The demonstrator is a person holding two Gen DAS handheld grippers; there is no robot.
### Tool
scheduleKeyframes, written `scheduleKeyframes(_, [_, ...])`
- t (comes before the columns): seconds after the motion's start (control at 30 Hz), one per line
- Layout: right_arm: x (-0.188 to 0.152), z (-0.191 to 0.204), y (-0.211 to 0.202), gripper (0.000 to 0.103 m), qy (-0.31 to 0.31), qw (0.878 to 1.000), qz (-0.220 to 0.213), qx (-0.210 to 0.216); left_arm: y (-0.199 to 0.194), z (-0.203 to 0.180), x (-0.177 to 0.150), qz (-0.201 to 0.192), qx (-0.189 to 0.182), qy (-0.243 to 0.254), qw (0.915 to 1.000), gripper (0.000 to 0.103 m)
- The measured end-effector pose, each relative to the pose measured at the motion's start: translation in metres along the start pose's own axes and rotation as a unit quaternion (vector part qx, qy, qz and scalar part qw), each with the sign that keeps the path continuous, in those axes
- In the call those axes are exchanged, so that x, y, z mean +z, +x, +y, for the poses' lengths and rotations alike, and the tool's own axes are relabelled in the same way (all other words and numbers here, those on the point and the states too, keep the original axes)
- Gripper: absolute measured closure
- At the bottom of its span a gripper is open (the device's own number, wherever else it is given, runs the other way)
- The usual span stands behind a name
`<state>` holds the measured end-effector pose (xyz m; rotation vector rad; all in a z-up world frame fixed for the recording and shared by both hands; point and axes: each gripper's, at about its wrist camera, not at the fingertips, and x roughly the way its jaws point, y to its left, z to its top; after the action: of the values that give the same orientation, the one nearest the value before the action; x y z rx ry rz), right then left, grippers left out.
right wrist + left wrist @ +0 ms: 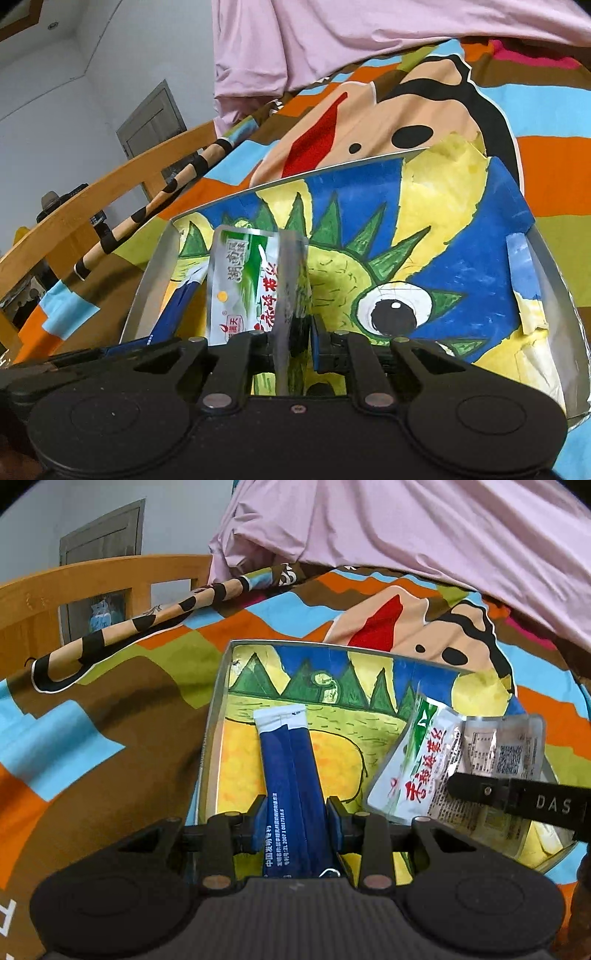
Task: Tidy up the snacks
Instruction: 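Carry both packets into the tray and open both tools to release, then withdraw both tools from the tray back toward the remaining snacks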
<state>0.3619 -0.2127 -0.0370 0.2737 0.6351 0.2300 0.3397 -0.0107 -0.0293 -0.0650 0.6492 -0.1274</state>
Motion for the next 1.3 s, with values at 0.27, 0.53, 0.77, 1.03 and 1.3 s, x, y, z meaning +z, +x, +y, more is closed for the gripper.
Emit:
scheduleKeyframes(0.27, [0.001,-0.005,0.008,0.079,-0.014,0.999,0.024,-0.036,0.009,-0.006,-0.004,0.019,0.009,0.007,0.9998,0.064])
scheduleKeyframes(0.53, [-0.003,-0.003,-0.002,0.043,-0.046,0.998,0.015,-0.051,0.003,-0.006,-0.005,0.018,0.008,0.005,0.9998,0.044])
scheduleKeyframes(0.77, [-0.002,0.007,-0.027,0.018,-0.092,0.994,-0.016,-0.061,-0.024,-0.001,-0.004,-0.004,-0.004,-0.017,0.9998,0.020])
scheduleKeyframes(1.03, [0.001,0.016,-0.072,0.001,-0.113,0.990,-0.064,-0.051,-0.069,0.002,-0.004,-0.046,-0.001,-0.023,0.9987,0.003])
scheduleKeyframes(1.3, [-0.010,0.031,-0.125,0.001,-0.140,0.984,-0.105,-0.039,-0.124,0.004,-0.017,-0.086,0.004,-0.042,0.9954,0.001])
